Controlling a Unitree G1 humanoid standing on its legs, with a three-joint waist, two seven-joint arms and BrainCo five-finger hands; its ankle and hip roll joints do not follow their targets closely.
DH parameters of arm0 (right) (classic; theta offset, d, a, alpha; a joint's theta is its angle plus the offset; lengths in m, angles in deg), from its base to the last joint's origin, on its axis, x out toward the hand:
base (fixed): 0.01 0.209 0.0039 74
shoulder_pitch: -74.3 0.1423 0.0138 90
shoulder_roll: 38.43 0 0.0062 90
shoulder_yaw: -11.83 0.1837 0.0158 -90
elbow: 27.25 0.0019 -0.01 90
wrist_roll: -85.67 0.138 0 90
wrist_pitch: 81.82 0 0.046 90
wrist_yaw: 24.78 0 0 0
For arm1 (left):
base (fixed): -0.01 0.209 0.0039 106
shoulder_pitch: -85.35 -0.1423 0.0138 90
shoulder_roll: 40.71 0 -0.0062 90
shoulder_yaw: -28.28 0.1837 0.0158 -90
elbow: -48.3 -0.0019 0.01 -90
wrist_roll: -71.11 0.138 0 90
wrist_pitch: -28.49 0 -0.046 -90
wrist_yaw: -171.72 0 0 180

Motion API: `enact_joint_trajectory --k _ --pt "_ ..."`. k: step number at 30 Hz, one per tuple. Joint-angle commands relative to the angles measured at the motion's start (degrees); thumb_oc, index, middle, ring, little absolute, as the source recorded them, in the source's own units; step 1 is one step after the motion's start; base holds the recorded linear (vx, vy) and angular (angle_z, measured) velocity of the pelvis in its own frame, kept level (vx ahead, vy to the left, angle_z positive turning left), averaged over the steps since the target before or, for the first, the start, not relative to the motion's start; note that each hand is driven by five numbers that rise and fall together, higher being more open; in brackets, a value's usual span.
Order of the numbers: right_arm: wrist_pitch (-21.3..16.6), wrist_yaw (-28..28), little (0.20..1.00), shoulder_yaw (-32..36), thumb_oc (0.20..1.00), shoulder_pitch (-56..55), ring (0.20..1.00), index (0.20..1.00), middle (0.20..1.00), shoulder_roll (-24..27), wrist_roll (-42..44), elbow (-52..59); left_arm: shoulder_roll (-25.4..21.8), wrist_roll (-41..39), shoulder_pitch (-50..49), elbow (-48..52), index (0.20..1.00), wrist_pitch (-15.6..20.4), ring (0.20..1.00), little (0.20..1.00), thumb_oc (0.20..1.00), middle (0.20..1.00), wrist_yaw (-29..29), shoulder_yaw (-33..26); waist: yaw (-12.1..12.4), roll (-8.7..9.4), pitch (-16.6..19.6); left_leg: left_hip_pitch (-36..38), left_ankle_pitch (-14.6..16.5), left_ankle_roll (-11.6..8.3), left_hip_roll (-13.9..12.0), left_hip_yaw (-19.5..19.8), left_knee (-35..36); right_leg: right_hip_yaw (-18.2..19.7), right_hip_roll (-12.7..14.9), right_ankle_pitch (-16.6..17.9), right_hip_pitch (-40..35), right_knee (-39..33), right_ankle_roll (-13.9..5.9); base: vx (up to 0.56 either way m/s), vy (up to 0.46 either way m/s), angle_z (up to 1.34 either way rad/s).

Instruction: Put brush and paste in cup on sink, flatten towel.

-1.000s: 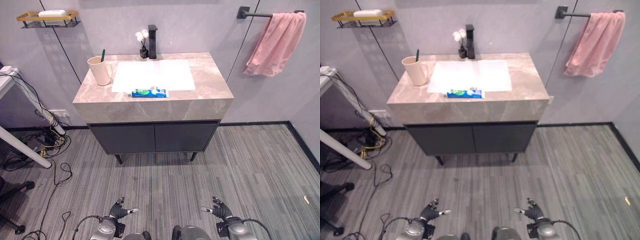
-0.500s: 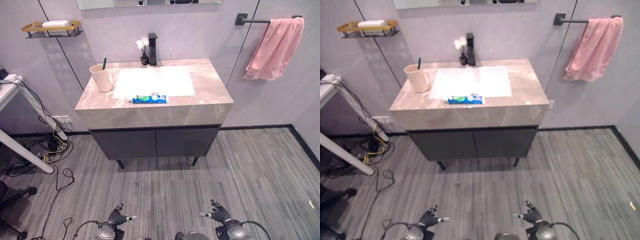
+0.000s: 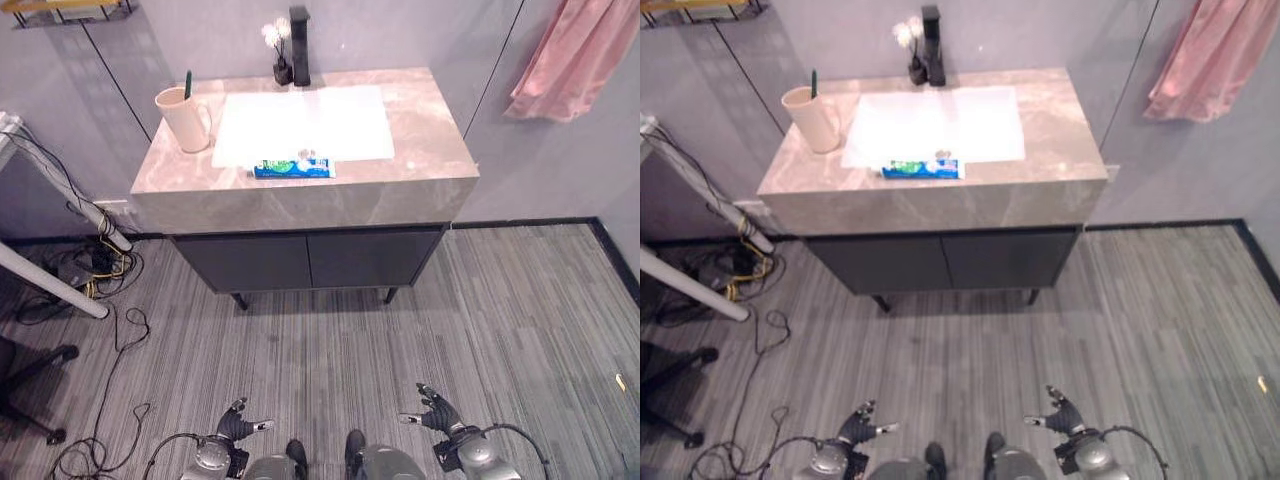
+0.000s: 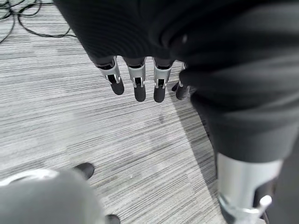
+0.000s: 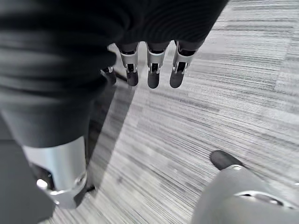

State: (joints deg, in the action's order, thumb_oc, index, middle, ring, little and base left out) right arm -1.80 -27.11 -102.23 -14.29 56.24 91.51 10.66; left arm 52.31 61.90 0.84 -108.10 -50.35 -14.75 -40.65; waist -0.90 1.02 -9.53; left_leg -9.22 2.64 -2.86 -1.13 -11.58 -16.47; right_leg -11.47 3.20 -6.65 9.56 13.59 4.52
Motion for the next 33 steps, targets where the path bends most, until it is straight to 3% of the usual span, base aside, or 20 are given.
enact_joint_trajectory --k 1,3,4,8,10,12,14,15,16,17,19,20,21,22,24,25,26,29,31,33 --pt "-1.5 -0.5 1.0 -2.7 1.0 0.9 1.0 1.0 1.0 3.8 -4.8 1.8 0.6 -2.9 3.4 0.4 1.0 2.4 1.0 1.0 1.0 1.0 -1.9 -0.9 -0.2 -1.39 -0.4 -1.9 -10.7 -2.41 -5.6 1.6 13.2 1.1 1.3 6.9 -6.0 -6.9 -8.83 0.19 0.102 0.28" --pt "-1.6 -0.8 1.0 -3.6 1.0 1.2 1.0 1.0 1.0 3.7 -5.6 1.1 0.8 -3.0 3.8 -0.4 1.0 2.4 1.0 1.0 1.0 1.0 -2.4 -1.1 0.5 -2.05 -0.5 -4.0 -15.3 -2.94 -6.4 1.7 18.9 1.6 0.8 5.8 -7.0 -6.9 -8.9 0.26 0.109 0.24" --pt "-1.5 -0.8 1.0 -4.2 1.0 1.5 1.0 1.0 1.0 3.8 -6.2 0.7 0.7 -3.1 4.0 -0.6 1.0 2.4 1.0 1.0 1.0 1.0 -2.7 -1.3 0.7 -2.12 -0.5 -5.5 -16.2 -3.13 -6.9 1.4 20.8 1.7 0.7 5.1 -7.6 -6.8 -8.9 0.29 0.079 0.1" --pt "-1.2 -1.3 1.0 -6.9 1.0 3.4 1.0 1.0 1.0 4.2 -10.4 -0.4 0.2 -3.5 4.5 -0.9 1.0 2.5 1.0 1.0 1.0 1.0 -3.2 -2.3 1.7 -2.48 -0.2 -8.5 -17.0 -3.72 -8.1 -0.4 21.5 3.1 0.0 2.7 -11.3 -7.1 -9.13 0.36 0.103 -0.08" --pt "-0.9 -1.1 1.0 -8.1 1.0 4.6 1.0 1.0 1.0 3.8 -12.3 -0.9 -0.2 -3.5 3.8 -1.3 1.0 2.4 1.0 1.0 1.0 1.0 -3.3 -3.3 3.5 -2.52 1.0 -7.3 -18.3 -2.54 -6.7 2.1 21.1 5.9 0.4 -0.1 -14.6 -6.2 -9.72 0.48 0.219 -0.37" --pt "-0.9 -0.9 1.0 -8.4 1.0 4.9 1.0 1.0 1.0 3.5 -12.5 -1.4 -0.2 -3.4 3.7 -1.4 1.0 2.4 1.0 1.0 1.0 1.0 -3.3 -3.2 4.0 -2.33 1.4 -7.6 -18.0 -2.08 -5.9 3.3 20.2 6.7 1.0 -0.5 -15.2 -5.7 -9.95 0.36 0.198 -0.86" --pt "-0.8 -0.9 1.0 -7.8 1.0 4.2 1.0 1.0 1.0 2.7 -12.9 -1.5 -1.3 -1.9 3.7 -1.8 1.0 2.0 1.0 1.0 1.0 1.0 -3.5 -2.9 4.1 -0.69 2.4 -8.9 -14.8 0.28 -2.9 3.2 12.4 8.0 4.9 3.4 -15.3 -1.0 -11.64 0.48 0.306 -0.74" --pt "-0.7 -0.7 1.0 -7.3 1.0 4.0 1.0 1.0 1.0 2.3 -12.3 -1.7 -1.5 -1.7 3.6 -2.0 1.0 1.9 1.0 1.0 1.0 1.0 -3.4 -2.9 4.2 -0.28 2.9 -8.6 -13.5 1.41 -1.7 2.5 11.7 8.6 6.2 7.4 -14.1 2.8 -12.31 0.39 0.323 -0.19" --pt "-0.6 -0.4 1.0 -6.9 1.0 3.7 1.0 1.0 1.0 1.7 -11.9 -1.7 -1.9 -1.2 3.4 -1.7 1.0 1.6 1.0 1.0 1.0 1.0 -3.0 -2.7 4.0 0.19 3.1 -7.6 -12.1 2.71 0.1 1.6 11.6 8.9 7.9 14.2 -13.1 7.7 -12.72 0.44 0.445 -0.04" --pt "-0.4 -0.1 1.0 -7.3 1.0 3.9 1.0 1.0 1.0 1.9 -12.5 0.7 -2.7 -1.3 3.7 -0.8 1.0 1.5 1.0 1.0 1.0 1.0 -2.7 -2.6 3.7 -0.66 2.2 -4.7 -11.0 4.05 0.6 1.1 12.9 8.4 8.5 19.2 -8.2 16.2 -12.58 0.4 0.453 -0.02" --pt "-0.6 0.0 1.0 -8.2 1.0 4.5 1.0 1.0 1.0 3.0 -14.6 4.0 -3.5 -0.4 3.6 0.6 1.0 1.4 1.0 1.0 1.0 1.0 -2.7 -2.5 3.2 -1.4 1.0 -1.8 -9.1 5.51 1.4 0.2 13.7 5.8 9.6 21.7 -5.3 21.4 -13.17 0.32 0.359 0.05" --pt "-1.0 0.1 1.0 -8.8 1.0 4.6 1.0 1.0 1.0 4.0 -16.5 6.8 -3.8 0.0 3.7 1.4 1.0 1.2 1.0 1.0 1.0 1.0 -2.5 -2.5 2.5 -2.12 0.3 -0.1 -8.9 5.76 1.3 0.8 14.4 6.4 7.2 19.3 -1.8 24.1 -12.72 0.3 0.238 0.02" --pt "-1.4 0.5 1.0 -9.6 1.0 4.2 1.0 1.0 1.0 5.4 -18.9 9.3 -4.4 0.6 3.6 2.0 1.0 1.2 1.0 1.0 1.0 1.0 -2.4 -2.8 1.9 -2.27 -0.1 1.7 -8.6 5.73 1.5 0.9 15.4 6.1 4.9 16.3 0.7 23.0 -12.24 0.2 0.127 -0.11" --pt "-1.4 0.5 1.0 -9.6 1.0 4.2 1.0 1.0 1.0 5.4 -18.9 9.3 -4.4 0.6 3.6 2.0 1.0 1.2 1.0 1.0 1.0 1.0 -2.4 -2.8 1.9 -2.27 -0.1 1.7 -8.6 5.73 1.5 0.9 15.4 6.1 4.9 16.3 0.7 23.0 -12.24 0.22 0.122 -0.18" --pt "-1.6 0.3 1.0 -9.9 1.0 4.6 1.0 1.0 1.0 6.0 -21.1 11.0 -5.1 1.0 3.6 1.5 1.0 1.4 1.0 1.0 1.0 1.0 -2.6 -3.5 2.0 -2.17 -0.2 5.0 -7.4 5.36 1.7 -0.3 17.2 -1.3 9.1 14.6 2.2 16.1 -12.3 0.29 0.101 -0.16" --pt "-1.8 0.3 1.0 -9.7 1.0 4.6 1.0 1.0 1.0 6.3 -21.3 11.7 -5.0 1.0 3.6 1.5 1.0 1.4 1.0 1.0 1.0 1.0 -2.5 -3.7 1.9 -1.96 -0.1 6.5 -6.3 4.57 1.8 -0.2 18.1 -2.8 10.4 13.0 3.0 12.5 -13.12 0.31 -0.004 -0.13" --pt "-1.7 0.2 1.0 -9.6 1.0 4.4 1.0 1.0 1.0 6.3 -21.2 11.7 -4.8 1.1 3.6 1.0 1.0 1.6 1.0 1.0 1.0 1.0 -2.4 -3.9 1.1 -2.07 -0.5 7.6 -6.7 4.27 1.6 0.2 18.9 -3.0 9.9 14.0 3.1 7.3 -12.77 0.32 -0.079 -0.23" --pt "-1.4 0.6 1.0 -10.7 1.0 4.0 1.0 1.0 1.0 6.4 -24.2 12.5 -4.2 2.1 4.0 -1.0 1.0 1.7 1.0 1.0 1.0 1.0 -2.2 -4.2 -0.2 -0.81 -0.1 10.0 -5.5 2.86 1.6 2.0 20.3 2.7 9.9 18.9 4.1 -7.0 -14.81 0.31 -0.146 -0.05" --pt "-1.4 0.6 1.0 -10.7 1.0 3.5 1.0 1.0 1.0 6.7 -25.2 13.9 -4.0 2.7 4.1 -1.6 1.0 1.9 1.0 1.0 1.0 1.0 -2.2 -4.3 -0.5 -0.73 0.1 11.0 -5.2 2.54 1.3 2.4 20.9 4.1 9.8 20.5 3.8 -9.3 -15.26 0.22 -0.099 0.35" --pt "-1.6 0.5 1.0 -10.8 1.0 2.6 1.0 1.0 1.0 7.5 -27.5 14.8 -3.5 3.9 4.6 -2.9 1.0 2.1 1.0 1.0 1.0 1.0 -2.3 -3.9 -2.0 0.65 1.0 14.3 -2.9 1.1 0.5 4.5 21.5 9.3 9.8 24.4 5.7 -14.4 -17.07 0.51 -0.272 0.15"
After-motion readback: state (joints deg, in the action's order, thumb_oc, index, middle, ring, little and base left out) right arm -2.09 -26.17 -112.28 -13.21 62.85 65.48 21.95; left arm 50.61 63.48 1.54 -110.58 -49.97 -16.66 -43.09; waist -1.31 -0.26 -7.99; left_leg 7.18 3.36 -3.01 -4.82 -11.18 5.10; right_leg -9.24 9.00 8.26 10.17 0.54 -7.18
